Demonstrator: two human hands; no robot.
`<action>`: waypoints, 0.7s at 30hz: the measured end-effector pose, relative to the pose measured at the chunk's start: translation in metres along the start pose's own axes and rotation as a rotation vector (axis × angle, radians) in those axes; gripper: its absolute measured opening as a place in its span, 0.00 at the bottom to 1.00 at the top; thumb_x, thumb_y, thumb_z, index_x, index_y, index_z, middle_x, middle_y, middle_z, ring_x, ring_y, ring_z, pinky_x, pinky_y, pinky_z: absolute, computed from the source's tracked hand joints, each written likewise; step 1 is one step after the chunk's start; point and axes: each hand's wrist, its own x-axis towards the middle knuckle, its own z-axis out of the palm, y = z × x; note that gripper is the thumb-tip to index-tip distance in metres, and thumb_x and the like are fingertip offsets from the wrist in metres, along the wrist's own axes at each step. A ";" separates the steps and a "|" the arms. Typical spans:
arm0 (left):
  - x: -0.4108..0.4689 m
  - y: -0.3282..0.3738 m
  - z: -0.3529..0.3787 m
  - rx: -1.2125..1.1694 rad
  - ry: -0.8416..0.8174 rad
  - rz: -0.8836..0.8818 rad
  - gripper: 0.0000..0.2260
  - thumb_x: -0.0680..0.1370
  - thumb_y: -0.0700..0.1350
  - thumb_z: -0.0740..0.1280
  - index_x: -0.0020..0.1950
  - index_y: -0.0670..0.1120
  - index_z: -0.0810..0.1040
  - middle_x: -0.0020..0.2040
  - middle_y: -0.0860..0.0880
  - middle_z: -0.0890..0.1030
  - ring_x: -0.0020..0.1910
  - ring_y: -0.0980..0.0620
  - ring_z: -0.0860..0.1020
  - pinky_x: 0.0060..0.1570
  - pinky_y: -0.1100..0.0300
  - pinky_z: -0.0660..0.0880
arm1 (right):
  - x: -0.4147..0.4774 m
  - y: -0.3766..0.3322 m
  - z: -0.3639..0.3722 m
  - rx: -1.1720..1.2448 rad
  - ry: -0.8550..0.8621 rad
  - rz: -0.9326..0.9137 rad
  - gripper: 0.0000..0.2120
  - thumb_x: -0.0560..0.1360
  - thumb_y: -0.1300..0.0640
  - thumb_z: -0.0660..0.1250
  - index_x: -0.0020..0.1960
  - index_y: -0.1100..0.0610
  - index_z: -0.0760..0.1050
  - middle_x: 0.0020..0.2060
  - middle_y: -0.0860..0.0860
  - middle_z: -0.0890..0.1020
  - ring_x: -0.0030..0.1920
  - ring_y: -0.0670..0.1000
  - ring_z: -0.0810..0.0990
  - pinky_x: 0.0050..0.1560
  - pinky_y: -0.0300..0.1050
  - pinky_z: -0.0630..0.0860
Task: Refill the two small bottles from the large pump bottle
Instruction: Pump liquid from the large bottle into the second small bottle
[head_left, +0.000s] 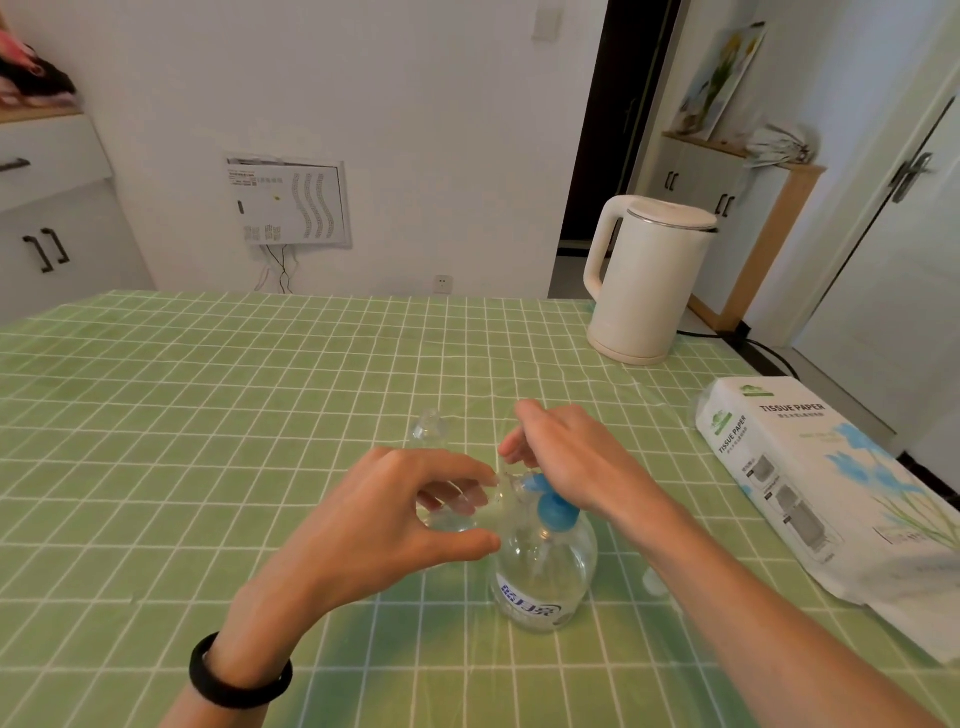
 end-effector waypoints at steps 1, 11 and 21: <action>0.000 0.000 0.000 -0.001 -0.001 0.001 0.20 0.69 0.58 0.79 0.60 0.59 0.85 0.49 0.67 0.85 0.50 0.66 0.83 0.52 0.69 0.79 | 0.000 0.000 0.001 0.014 0.014 -0.011 0.26 0.85 0.43 0.53 0.46 0.51 0.87 0.48 0.44 0.88 0.54 0.47 0.85 0.68 0.55 0.78; 0.000 -0.001 0.000 0.019 -0.012 -0.015 0.19 0.69 0.56 0.81 0.60 0.58 0.85 0.48 0.64 0.87 0.50 0.68 0.83 0.53 0.69 0.78 | 0.000 0.001 0.004 -0.069 0.025 0.018 0.24 0.85 0.44 0.55 0.46 0.53 0.86 0.49 0.49 0.88 0.53 0.52 0.85 0.66 0.57 0.78; 0.000 -0.001 0.000 -0.012 -0.006 0.006 0.23 0.66 0.64 0.75 0.60 0.61 0.85 0.51 0.70 0.84 0.51 0.68 0.83 0.53 0.71 0.77 | 0.002 0.001 0.001 -0.081 0.015 0.009 0.24 0.84 0.44 0.56 0.49 0.56 0.87 0.50 0.51 0.89 0.53 0.54 0.86 0.65 0.56 0.79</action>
